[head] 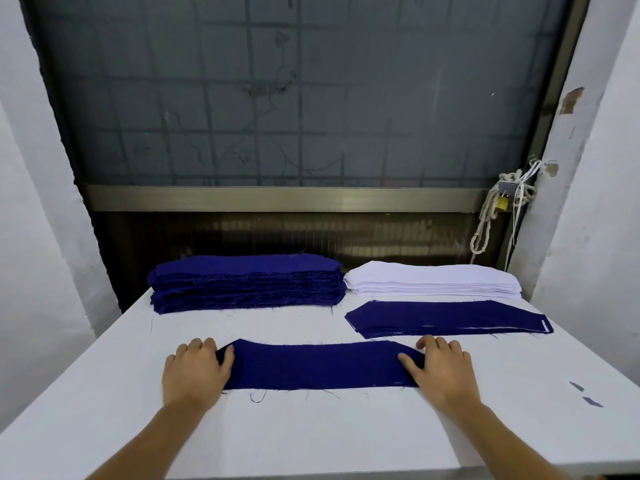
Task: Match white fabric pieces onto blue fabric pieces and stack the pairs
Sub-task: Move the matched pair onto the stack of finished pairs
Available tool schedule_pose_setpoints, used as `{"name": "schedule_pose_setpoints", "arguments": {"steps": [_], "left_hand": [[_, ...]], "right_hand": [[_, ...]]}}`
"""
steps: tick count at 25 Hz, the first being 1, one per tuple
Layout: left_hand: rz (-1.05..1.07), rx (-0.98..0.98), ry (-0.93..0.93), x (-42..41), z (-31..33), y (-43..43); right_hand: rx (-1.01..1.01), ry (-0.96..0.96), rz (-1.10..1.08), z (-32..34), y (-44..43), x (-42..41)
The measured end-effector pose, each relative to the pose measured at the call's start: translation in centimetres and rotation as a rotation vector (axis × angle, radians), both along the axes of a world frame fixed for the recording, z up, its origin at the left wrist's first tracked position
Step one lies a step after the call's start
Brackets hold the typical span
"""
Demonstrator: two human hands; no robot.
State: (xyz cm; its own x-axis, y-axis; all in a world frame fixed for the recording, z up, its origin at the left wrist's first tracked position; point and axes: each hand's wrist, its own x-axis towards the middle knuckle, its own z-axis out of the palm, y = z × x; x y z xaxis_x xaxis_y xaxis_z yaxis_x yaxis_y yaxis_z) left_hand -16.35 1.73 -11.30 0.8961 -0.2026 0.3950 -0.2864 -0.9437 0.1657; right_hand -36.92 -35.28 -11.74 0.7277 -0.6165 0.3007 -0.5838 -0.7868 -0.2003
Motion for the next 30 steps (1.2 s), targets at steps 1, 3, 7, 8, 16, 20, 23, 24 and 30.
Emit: {"name": "schedule_pose_setpoints", "arguments": {"steps": [1,3,7,8,16,20,23,24,30], "left_hand": [[-0.014,0.004,-0.002,0.1,-0.2,0.0],[-0.039,-0.012,0.004,0.3,-0.3,0.0],[-0.099,-0.041,0.068,0.4,-0.1,0.2],[-0.136,-0.041,0.077,0.4,-0.1,0.3],[-0.344,-0.382,0.399,1.4,1.5,-0.6],[-0.440,-0.476,0.389,2.1,3.8,-5.3],[-0.493,-0.520,0.349,2.2,5.4,-10.5],[-0.499,-0.528,0.343,2.2,5.8,-12.2],[-0.538,-0.555,0.374,1.5,6.3,-22.9]], "right_hand": [[0.016,-0.003,0.001,0.0,0.0,0.0],[0.057,-0.021,0.014,0.2,0.0,-0.1],[0.142,-0.085,0.085,0.9,0.2,-0.4],[0.191,-0.132,0.098,1.0,0.2,-0.6],[0.514,-0.465,0.141,1.6,-2.2,-1.1],[0.554,-0.543,0.069,3.0,-6.1,-1.4],[0.503,-0.611,-0.043,4.4,-10.2,-1.8],[0.476,-0.619,-0.081,4.8,-11.5,-2.0],[0.377,-0.547,-0.317,5.2,-19.5,-2.7]]}}
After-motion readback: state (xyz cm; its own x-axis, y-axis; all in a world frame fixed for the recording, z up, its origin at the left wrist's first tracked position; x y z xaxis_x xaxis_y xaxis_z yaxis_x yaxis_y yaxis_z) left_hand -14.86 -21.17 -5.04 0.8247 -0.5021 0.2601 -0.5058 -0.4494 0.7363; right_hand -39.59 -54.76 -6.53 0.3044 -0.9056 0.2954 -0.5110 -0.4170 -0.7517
